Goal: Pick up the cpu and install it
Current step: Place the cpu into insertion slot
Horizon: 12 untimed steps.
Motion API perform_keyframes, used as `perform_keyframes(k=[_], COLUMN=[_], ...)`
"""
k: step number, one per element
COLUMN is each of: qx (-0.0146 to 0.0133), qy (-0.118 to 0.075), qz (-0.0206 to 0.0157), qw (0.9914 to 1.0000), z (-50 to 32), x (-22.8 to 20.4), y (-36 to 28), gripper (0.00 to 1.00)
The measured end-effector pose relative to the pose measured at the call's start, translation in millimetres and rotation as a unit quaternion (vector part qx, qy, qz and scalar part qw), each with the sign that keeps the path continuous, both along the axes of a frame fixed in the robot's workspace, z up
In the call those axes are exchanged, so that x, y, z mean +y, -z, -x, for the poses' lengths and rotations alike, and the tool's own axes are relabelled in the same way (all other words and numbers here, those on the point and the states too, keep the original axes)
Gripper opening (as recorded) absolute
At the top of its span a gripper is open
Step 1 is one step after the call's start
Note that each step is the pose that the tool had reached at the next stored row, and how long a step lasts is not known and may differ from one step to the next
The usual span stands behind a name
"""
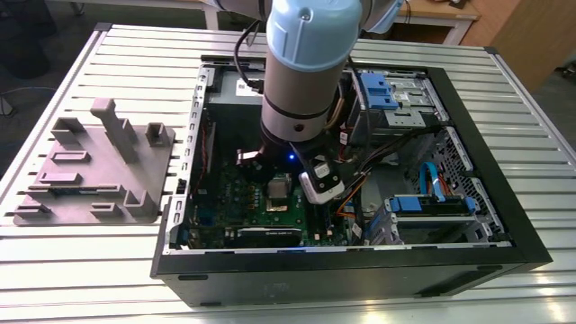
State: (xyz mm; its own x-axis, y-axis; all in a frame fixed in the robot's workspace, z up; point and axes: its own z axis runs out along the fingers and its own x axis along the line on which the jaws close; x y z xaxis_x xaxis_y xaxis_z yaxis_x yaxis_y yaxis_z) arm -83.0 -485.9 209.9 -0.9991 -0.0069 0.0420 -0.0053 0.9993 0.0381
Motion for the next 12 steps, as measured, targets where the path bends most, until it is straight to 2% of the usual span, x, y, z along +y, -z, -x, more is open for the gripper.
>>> perform_keyframes(k=[5, 12], qx=[0.0, -0.0001], qy=[0.0, 0.0], qz=[-0.0001, -0.0001], qw=[1.0, 1.0], z=[2.6, 3.6], x=[-1.1, -4.6], y=[4.0, 9.6], gripper=[0.47, 0.47])
